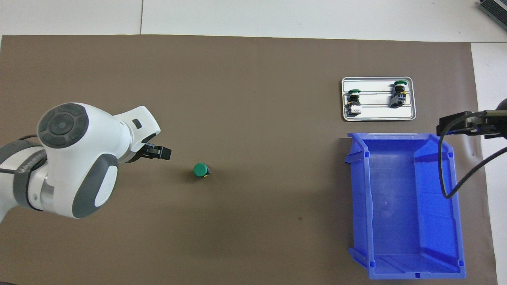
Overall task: Place and press button with both arms
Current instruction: 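Raise the left gripper away while the right gripper reaches toward the button, then grasp the green button with the right gripper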
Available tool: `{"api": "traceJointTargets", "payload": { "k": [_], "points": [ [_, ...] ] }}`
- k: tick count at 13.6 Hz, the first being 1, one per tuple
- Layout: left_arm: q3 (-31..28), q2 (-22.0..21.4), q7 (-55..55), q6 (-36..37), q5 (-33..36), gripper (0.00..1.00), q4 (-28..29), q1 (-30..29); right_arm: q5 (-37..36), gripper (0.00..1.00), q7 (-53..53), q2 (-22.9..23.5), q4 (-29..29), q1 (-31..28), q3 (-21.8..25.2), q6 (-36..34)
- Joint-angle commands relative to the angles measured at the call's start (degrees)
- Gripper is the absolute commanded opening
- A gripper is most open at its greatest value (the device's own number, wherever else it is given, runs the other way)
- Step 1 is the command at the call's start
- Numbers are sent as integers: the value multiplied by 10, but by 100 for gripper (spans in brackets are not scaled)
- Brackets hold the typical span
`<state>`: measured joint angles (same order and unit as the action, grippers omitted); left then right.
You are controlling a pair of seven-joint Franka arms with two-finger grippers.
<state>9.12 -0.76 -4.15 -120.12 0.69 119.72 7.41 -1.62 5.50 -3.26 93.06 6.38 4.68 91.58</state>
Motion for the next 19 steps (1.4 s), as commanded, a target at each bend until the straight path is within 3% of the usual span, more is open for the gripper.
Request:
{"api": "traceJointTargets", "payload": {
  "k": [1,6,10,14,19],
  "points": [
    [4,-8,34,38,4,100,-40,-44,21,100,0,-14,26,16,-3,10],
    [3,3,69,186,-14,100,-208,-78,63,100,131,40,6,97,-10,52],
    [5,15,69,295,-15,100,-320,-86,68,100,247,110,-7,198,-13,149],
    [4,-2,69,346,-14,100,-328,-89,59,100,326,187,-10,297,-13,283],
    [4,-16,69,346,-18,100,-311,-106,59,99,328,237,-12,369,-14,350]
  ]
}}
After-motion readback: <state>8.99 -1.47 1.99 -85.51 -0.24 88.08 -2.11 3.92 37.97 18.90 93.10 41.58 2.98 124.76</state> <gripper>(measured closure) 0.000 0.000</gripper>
